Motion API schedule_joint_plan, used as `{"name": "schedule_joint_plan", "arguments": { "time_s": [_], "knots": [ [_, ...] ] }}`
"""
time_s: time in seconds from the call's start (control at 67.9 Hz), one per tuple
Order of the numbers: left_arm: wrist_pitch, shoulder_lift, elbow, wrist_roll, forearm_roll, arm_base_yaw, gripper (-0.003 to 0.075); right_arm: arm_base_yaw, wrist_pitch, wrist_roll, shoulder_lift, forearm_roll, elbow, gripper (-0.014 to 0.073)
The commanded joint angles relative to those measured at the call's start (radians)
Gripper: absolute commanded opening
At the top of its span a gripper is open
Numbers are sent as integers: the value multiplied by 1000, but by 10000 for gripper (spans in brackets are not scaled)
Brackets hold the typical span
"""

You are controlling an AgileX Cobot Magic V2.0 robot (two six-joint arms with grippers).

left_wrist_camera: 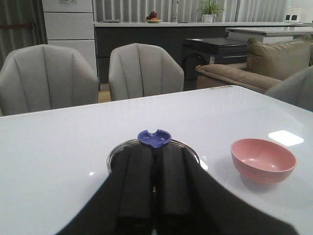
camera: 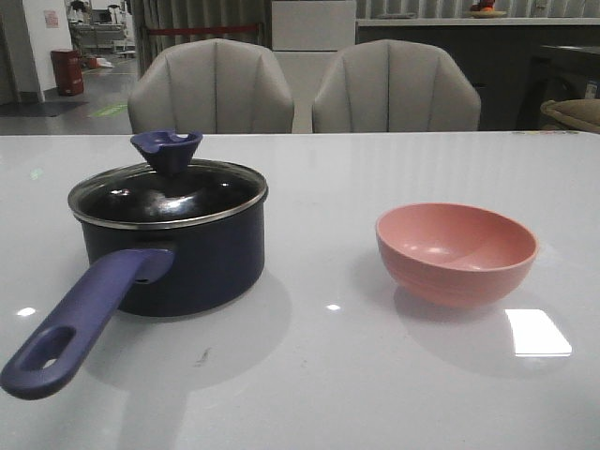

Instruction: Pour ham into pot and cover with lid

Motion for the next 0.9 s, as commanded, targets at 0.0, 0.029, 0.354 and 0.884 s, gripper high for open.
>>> {"name": "schedule_joint_plan", "arguments": {
  "time_s": [0.0, 0.029, 0.354, 0.884],
  "knots": [
    [-108, -9, 21, 3, 25, 8, 133, 2, -84, -4, 12, 0, -29, 161],
    [-111, -9, 41, 3, 31, 25, 133, 2, -84, -4, 12, 0, -29, 161],
    [-443, -19, 334, 3, 25, 351, 133, 2, -84, -4, 12, 0, -29, 161],
    [-443, -19, 345, 3, 25, 429, 133, 2, -84, -4, 12, 0, -29, 161]
  ]
}}
